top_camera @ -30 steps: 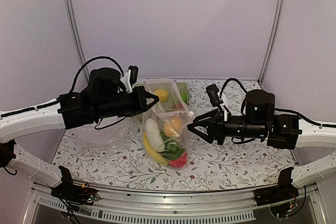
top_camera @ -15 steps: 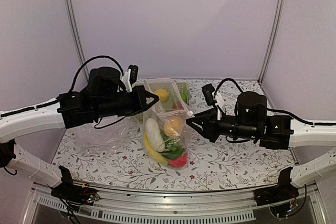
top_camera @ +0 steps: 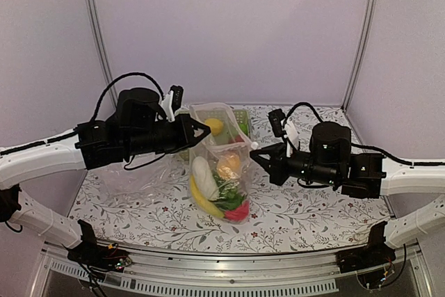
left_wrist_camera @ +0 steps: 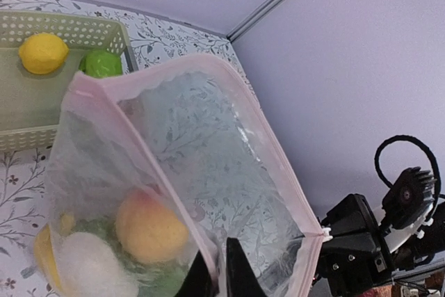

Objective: Place the food in the zip-top bag and seal the zipper
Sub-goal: Hold the zipper food storage bag at the center of the board, then hold the zipper from the zipper food storage bag.

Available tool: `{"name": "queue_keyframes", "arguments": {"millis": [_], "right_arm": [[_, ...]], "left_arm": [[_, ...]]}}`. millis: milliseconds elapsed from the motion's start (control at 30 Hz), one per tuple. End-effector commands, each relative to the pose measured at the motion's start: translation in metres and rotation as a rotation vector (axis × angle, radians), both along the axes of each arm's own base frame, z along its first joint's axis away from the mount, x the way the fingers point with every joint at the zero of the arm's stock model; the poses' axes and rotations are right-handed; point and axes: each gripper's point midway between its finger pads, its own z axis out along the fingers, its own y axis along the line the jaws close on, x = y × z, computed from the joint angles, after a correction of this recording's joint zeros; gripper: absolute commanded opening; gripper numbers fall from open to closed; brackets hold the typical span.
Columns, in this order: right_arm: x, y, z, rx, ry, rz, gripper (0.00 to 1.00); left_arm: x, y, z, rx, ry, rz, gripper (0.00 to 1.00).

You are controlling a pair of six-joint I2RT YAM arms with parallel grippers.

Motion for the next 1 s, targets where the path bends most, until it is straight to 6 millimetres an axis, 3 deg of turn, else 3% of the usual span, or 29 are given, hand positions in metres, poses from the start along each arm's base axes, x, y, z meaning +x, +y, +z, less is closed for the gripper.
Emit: {"name": "queue_keyframes", "arguments": {"millis": [0, 100, 167, 267, 367, 467, 667, 767, 967], "right_arm": [[-0.005, -0.003, 0.021, 0.039, -0.023, 0.008, 0.0], [-0.011, -0.005, 0.039, 0.038, -0.03, 0.039, 0.0], [-0.017, -0.005, 0.045, 0.01, -0.025, 0.074, 0.0], [-0.026, 0.0, 0.05, -0.034, -0.015, 0.138, 0.0], [-0.037, 0.007, 0.056, -0.054, -0.012, 0.223, 0.0], [-0.05, 0.016, 0.064, -0.058, -0.014, 0.32, 0.0], [-0.063, 0.035, 0.062, -0.08, 0.017, 0.442, 0.0], [-0.072, 0.041, 0.063, -0.073, 0.039, 0.507, 0.0], [-0.08, 0.042, 0.065, -0.075, 0.05, 0.551, 0.0]], "left_arm": [[0.005, 0.017, 0.01, 0.082, -0.042, 0.031, 0.19], [0.006, 0.038, 0.022, 0.197, -0.107, 0.057, 0.43], [0.005, 0.051, 0.038, 0.276, -0.175, 0.047, 0.48], [0.002, 0.068, 0.067, 0.4, -0.289, 0.022, 0.64], [-0.004, 0.073, 0.085, 0.496, -0.4, -0.05, 0.76], [-0.022, 0.052, 0.092, 0.521, -0.515, -0.261, 0.79], [-0.086, -0.01, 0.08, 0.38, -0.659, -0.799, 0.79], [-0.104, -0.026, 0.079, 0.309, -0.699, -0.926, 0.8], [-0.116, -0.045, 0.079, 0.266, -0.755, -1.033, 0.8]]}}
